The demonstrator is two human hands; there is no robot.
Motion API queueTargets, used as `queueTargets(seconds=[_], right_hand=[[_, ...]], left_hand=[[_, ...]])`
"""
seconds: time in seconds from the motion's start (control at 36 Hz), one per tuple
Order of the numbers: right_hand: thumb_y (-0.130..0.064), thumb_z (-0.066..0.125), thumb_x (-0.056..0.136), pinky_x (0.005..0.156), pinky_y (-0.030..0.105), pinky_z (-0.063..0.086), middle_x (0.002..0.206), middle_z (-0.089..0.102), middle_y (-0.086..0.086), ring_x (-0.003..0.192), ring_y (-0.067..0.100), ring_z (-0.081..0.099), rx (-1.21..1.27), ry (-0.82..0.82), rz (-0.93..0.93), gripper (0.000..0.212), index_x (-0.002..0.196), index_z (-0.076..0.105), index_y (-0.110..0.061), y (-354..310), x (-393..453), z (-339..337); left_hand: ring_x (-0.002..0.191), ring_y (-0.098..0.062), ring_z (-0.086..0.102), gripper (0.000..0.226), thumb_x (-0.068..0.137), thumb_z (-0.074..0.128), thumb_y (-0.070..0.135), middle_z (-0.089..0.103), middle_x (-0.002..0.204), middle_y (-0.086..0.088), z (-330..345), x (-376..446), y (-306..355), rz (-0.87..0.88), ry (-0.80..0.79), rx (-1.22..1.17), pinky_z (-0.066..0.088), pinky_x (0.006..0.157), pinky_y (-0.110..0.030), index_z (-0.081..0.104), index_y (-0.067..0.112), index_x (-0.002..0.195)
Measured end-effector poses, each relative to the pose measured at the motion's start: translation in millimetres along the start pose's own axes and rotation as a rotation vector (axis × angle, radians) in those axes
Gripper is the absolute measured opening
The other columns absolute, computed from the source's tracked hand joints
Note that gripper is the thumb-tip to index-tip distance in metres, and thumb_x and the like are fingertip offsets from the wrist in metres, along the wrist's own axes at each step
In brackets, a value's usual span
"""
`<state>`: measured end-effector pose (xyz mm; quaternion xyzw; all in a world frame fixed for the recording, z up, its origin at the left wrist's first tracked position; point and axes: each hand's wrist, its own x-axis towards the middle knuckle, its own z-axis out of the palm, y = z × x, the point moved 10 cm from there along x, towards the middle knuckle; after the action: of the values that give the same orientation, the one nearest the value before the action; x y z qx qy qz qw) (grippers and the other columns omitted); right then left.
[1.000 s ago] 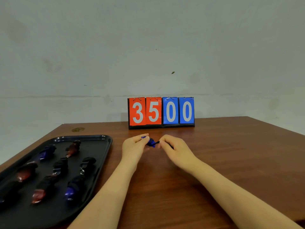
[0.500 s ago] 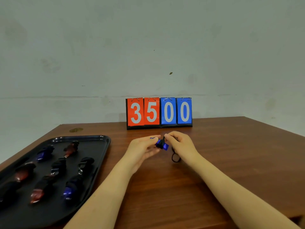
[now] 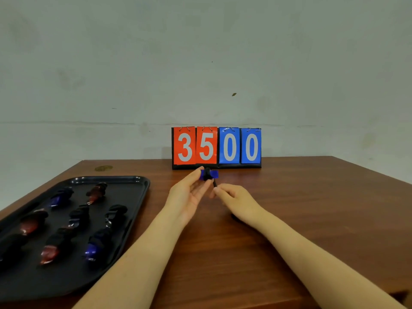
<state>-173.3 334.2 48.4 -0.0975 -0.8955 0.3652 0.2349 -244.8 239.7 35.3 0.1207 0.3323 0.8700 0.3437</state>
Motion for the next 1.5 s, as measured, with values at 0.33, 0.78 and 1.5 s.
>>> queueTargets(seconds=[0.33,0.78,1.5], right_hand=[[-0.026,0.049,0.099,0.077,0.019,0.045,0.082,0.067,-0.007,0.081,0.003,0.059,-0.084,-0.009,-0.127,0.025,0.081,0.067,-0.026,-14,-3,3],[-0.030,0.051,0.098,0.058,0.017,0.039,0.067,0.062,-0.010,0.063,0.003,0.051,0.500,0.267,0.231,0.026,0.082,0.065,-0.016,14,-6,-33],[-0.030,0.046,0.100,0.077,0.019,0.042,0.075,0.061,-0.015,0.077,-0.003,0.056,-0.106,-0.008,-0.121,0.032,0.078,0.066,-0.021,-13,-3,2]], left_hand=[[0.107,-0.001,0.052,0.031,0.095,0.057,0.024,0.062,0.127,0.005,17,0,20,0.462,-0.026,1.480,0.034,0.090,-0.016,0.063,0.027,0.126],[0.101,-0.014,0.067,0.020,0.092,0.060,0.013,0.072,0.108,-0.001,20,-4,-3,0.078,-0.197,0.749,0.056,0.083,-0.025,0.072,0.022,0.106],[0.097,-0.016,0.064,0.029,0.093,0.057,0.003,0.065,0.117,-0.012,-24,5,18,0.135,0.186,0.056,0.055,0.079,-0.029,0.060,0.007,0.121]])
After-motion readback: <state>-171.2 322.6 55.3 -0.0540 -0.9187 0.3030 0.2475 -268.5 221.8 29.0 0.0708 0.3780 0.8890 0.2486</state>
